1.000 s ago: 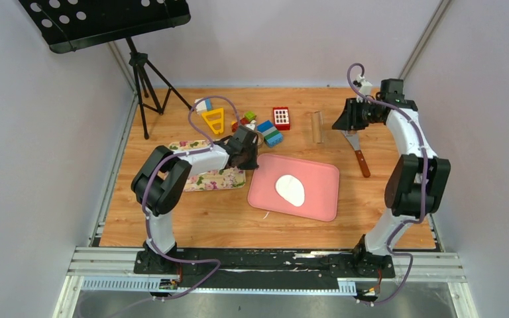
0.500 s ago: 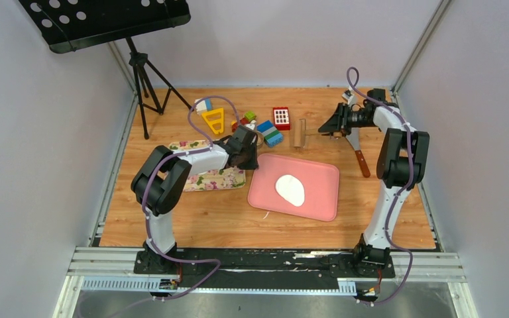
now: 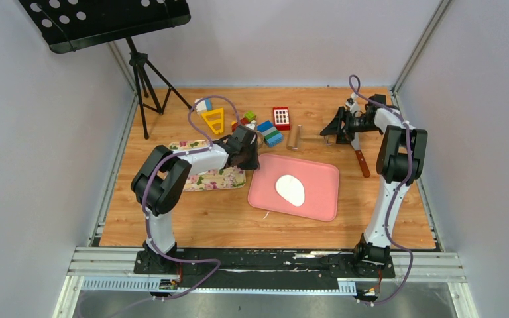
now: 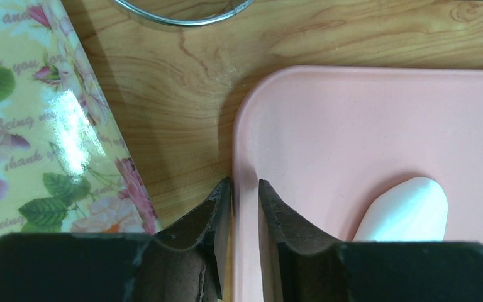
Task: Roll out the dumpling wrappers from the dough
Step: Place the rolling pin at the center of the board, then pick up the dumpling mold from the center of the board.
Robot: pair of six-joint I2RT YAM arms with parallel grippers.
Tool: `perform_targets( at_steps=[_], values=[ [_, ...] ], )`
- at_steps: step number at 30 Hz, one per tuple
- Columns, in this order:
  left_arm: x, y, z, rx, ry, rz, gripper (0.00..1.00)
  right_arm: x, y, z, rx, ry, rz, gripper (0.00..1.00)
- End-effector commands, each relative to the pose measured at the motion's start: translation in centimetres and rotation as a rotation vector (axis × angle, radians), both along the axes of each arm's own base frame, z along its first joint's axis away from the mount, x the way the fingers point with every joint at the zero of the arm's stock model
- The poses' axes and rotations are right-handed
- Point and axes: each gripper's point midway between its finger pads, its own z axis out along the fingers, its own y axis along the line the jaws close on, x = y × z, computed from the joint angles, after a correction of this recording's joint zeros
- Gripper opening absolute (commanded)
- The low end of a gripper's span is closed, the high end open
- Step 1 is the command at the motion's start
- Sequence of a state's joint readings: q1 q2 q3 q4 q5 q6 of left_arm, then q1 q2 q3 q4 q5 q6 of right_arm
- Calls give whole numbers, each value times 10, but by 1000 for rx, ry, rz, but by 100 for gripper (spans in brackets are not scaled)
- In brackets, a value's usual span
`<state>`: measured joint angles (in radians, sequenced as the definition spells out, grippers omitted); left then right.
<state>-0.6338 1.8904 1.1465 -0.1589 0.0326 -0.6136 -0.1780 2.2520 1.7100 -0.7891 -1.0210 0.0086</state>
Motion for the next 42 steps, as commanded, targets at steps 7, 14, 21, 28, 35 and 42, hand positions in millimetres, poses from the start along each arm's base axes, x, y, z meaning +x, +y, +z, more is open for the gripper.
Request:
perform_targets(
  at_steps=[7,14,21,28,35,42],
  values=[
    [-9,10,-8,48,38,-18,35,3,-36,21,-198,-59,-38,67],
    [-8,3,2,23,26,-47,49,-12,-50,67,-352,-200,10,67],
    [3,4,37,30,-60,-62,99,-43,-54,123,-474,-396,42,68],
    [17,5,113,-8,-257,-102,100,-81,-38,146,-455,-533,99,68],
    [42,15,185,76,-530,-172,100,-98,-27,154,-460,-645,130,67],
    [95,33,170,299,-536,-206,80,-102,-29,152,-490,-677,127,66]
  ],
)
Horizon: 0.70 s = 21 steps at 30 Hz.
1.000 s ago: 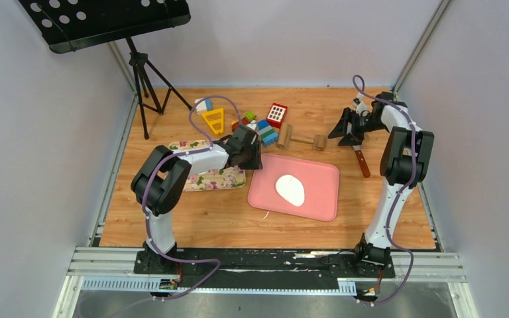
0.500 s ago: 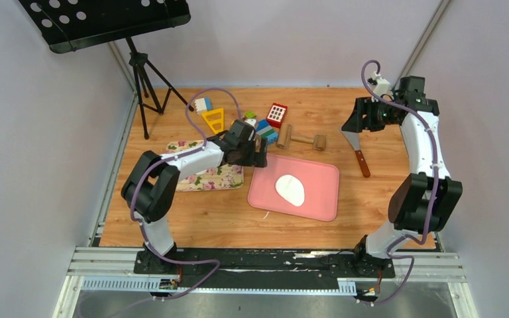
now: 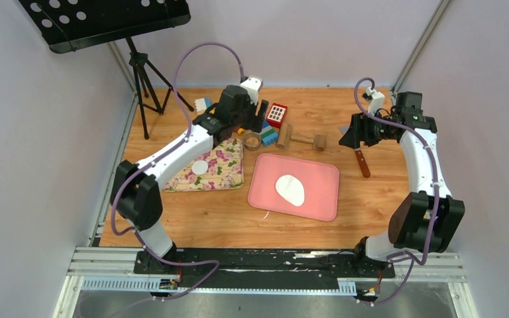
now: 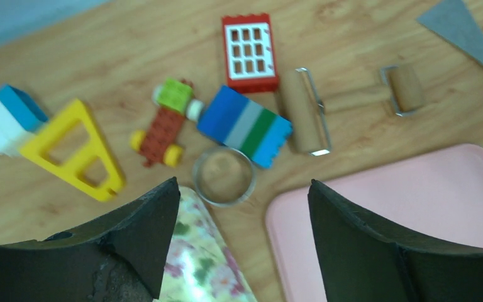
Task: Roll out the dumpling wrappers from the dough
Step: Pick up the dumpling mold from the center of the board.
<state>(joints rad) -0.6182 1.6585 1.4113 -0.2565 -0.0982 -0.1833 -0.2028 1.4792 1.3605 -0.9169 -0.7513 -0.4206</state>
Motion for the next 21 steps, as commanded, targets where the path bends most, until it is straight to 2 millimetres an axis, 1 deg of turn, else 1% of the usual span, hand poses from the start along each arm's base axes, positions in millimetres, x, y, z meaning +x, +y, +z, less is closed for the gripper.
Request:
perform_targets(
  at_steps=[1,3,6,9,11,16,21],
  values=[
    [39,23,-42,222,38,16,76,5,4,20,-19,-132,42,66],
    [48,27,-64,255,102,14,64,3,5,22,-19,-150,45,65],
    [56,34,-97,298,184,20,50,2,5,23,-26,-168,46,65],
    [61,41,-118,344,239,37,48,2,5,24,-25,-176,49,65],
    [63,42,-125,350,249,44,50,2,5,22,-23,-171,52,65],
    [65,45,-132,356,248,53,51,0,9,22,-4,-172,68,64],
    [65,40,-134,334,258,42,50,0,9,22,-9,-172,67,64]
  ],
)
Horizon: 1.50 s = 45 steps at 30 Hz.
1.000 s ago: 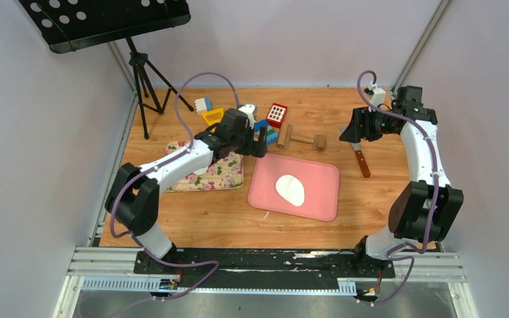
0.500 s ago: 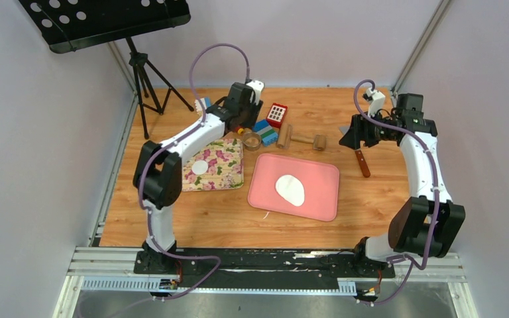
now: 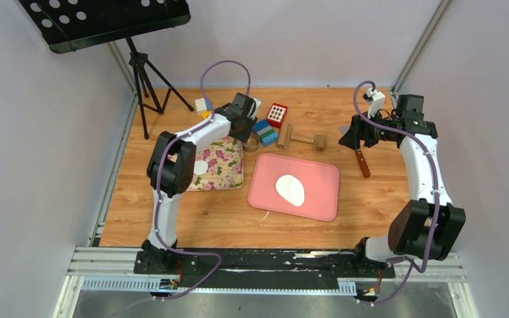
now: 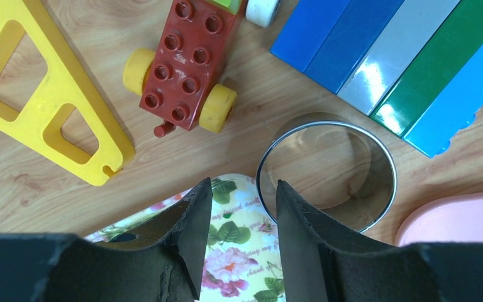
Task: Roll out the dumpling wrappers from the dough
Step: Pick up the dumpling mold from the center of the board.
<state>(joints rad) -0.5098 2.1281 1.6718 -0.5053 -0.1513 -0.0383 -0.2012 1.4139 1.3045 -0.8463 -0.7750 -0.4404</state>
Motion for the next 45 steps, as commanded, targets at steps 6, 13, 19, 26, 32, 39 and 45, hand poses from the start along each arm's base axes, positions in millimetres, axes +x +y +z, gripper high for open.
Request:
perform_targets(
  at_steps=[6,13,19,26,32,39,45],
  values=[
    [15,-14,18,-48,-37,-11,48,2,5,12,0,-76,39,63],
    [19,-16,11,-43,-11,-7,46,1,6,14,3,-83,44,63],
    [20,-14,3,-37,16,1,36,0,8,14,9,-83,51,62],
    [18,-16,3,-65,34,10,11,0,9,14,13,-86,57,62],
    [17,-24,42,-140,-6,0,0,0,8,12,11,-82,58,62],
    [-4,-38,92,-261,-18,-76,0,0,7,13,6,-85,55,62],
    [-59,-66,112,-308,10,-242,0,1,6,11,-1,-85,50,62]
  ],
)
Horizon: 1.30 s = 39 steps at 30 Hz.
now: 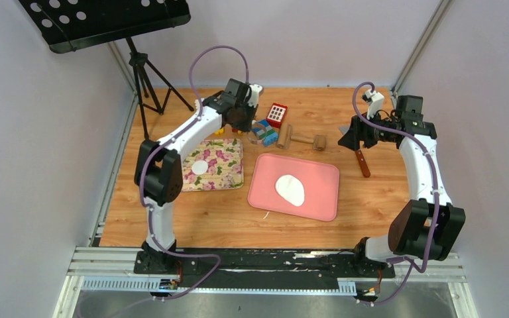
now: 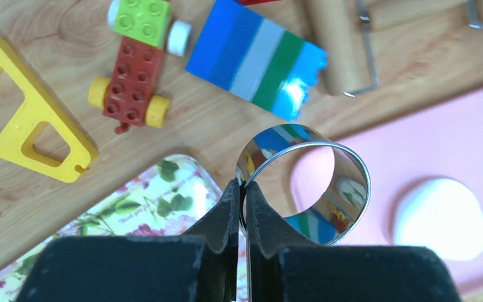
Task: Roll out the dumpling wrappers from the dough
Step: Pick up the dumpling mold from the center of the board, then press the dumpling wrapper on the work surface.
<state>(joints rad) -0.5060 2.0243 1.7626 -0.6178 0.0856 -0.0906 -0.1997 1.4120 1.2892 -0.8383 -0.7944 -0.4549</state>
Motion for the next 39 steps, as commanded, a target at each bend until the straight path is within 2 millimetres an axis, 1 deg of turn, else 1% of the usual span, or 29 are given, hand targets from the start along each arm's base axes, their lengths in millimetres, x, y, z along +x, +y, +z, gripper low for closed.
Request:
perform_targets(
  at_steps=[1,3,6,9,11,14,20,24,28,32,39],
  values=[
    [-52,-36,42,-71,-40,-184,0,3,2,13,-12,-78,25,62],
    [-77,-50,46,-60,-49,-262,0,4,1,12,-17,-77,21,62],
    [-114,-74,43,-34,-48,-375,0,5,-2,12,-21,-76,12,62],
    [-145,-95,37,-13,-40,-469,0,6,-6,11,-22,-72,0,62],
    [-159,-104,31,1,-33,-508,0,6,-8,12,-21,-75,-6,62],
    [-172,-115,20,25,-32,-544,0,6,-9,13,-20,-76,-12,62],
    [-185,-130,-2,68,-25,-579,0,5,-10,15,-23,-84,-14,62],
    [-182,-139,-10,69,-39,-570,0,5,-9,16,-21,-88,-10,62],
    [-186,-146,-18,64,-25,-569,0,4,-10,16,-24,-89,-11,62],
    [-186,-150,-23,70,-31,-565,0,4,-9,17,-22,-93,-7,62],
    [-181,-155,-36,83,-33,-560,0,3,-8,19,-20,-98,-3,62]
  ],
)
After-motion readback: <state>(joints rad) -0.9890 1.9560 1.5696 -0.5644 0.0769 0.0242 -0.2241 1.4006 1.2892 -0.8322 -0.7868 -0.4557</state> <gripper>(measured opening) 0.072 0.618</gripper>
